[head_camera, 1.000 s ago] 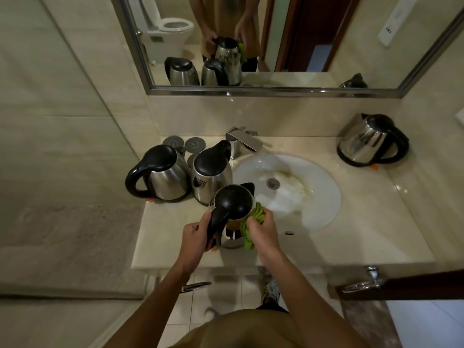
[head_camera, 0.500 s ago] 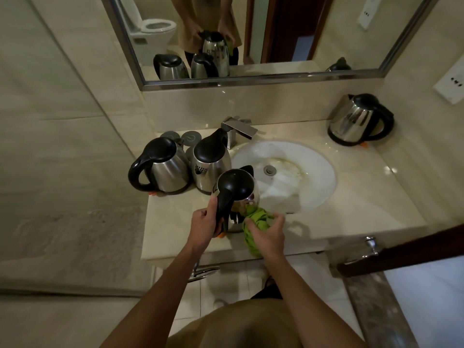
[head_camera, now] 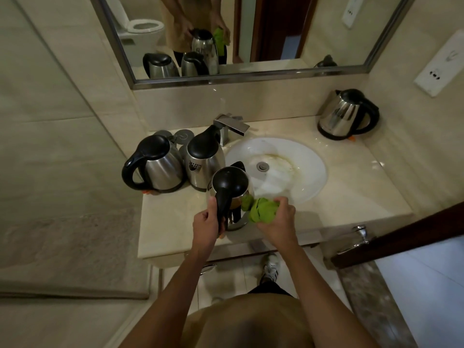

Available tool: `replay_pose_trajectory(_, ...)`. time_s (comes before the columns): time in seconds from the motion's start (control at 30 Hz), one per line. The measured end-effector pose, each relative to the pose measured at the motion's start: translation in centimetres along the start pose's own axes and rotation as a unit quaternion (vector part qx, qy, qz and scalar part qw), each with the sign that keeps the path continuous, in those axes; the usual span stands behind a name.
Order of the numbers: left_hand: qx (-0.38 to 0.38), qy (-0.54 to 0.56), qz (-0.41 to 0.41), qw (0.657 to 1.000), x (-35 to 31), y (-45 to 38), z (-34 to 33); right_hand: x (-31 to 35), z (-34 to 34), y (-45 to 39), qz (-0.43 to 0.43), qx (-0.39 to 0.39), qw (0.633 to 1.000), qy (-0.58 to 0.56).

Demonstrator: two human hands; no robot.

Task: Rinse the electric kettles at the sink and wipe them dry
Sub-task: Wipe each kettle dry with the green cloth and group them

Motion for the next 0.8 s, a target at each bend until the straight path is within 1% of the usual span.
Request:
replay_pose_trajectory(0.13,0.005,-0.005,0.004,1.000,-0.1,0.1,0.0,-0.6,0.2,-0.5,-0.028,0.004,0.999,-0.016)
replay_pose_trajectory(0.27,0.001,-0.044,0.009,0.999,-0.1,0.1,0.2,-1.0,1.4,-0.9,-0.052,-0.057,0.996,-0.053)
replay_pose_trajectory(0.33,-0.024,-0.096,-0.007,0.995,-0.3,0.1,0.6,-0.5,2.2,-1.3,-0.067,-0.091,0.991,-0.066)
replay_pose_trajectory(0.4,-0.062,-0.148,-0.032,0.986,-0.8,-0.2,1.1,0.2,2.6,-1.8,-0.060,-0.119,0.989,-0.066)
replay_pose_trajectory(0.47,-0.085,-0.170,-0.045,0.981,-1.4,-0.6,1.3,1.2,2.4,-2.4,-0.040,-0.143,0.986,-0.078)
replay_pose_trajectory(0.53,-0.101,-0.194,-0.080,0.972,-2.4,-1.3,1.2,2.0,1.8,-2.6,-0.034,-0.159,0.980,-0.112)
replay_pose_trajectory(0.6,-0.102,-0.224,-0.125,0.961,-3.8,-1.9,0.5,3.1,0.9,-2.7,-0.031,-0.144,0.977,-0.157)
replay_pose_trajectory(0.67,-0.098,-0.248,-0.157,0.951,-5.2,-2.4,-0.6,4.1,-0.4,-2.7,-0.015,-0.106,0.979,-0.175)
replay_pose_trajectory(0.73,-0.102,-0.259,-0.167,0.946,-6.5,-2.9,-1.8,4.8,-1.6,-2.7,0.013,-0.069,0.983,-0.169)
replay_pose_trajectory(0.8,-0.126,-0.250,-0.158,0.947,-7.1,-3.5,-2.3,5.3,-2.3,-2.6,0.058,-0.049,0.985,-0.155)
Point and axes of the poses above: each hand's wrist, its own y-axis away from the middle knuckle, its own z-axis out of the back of the hand, x = y × z, the point moved 7 cm from there along -y, towards the middle knuckle, and after that the axes turned 5 degrees about z, right-handed, at the moved point
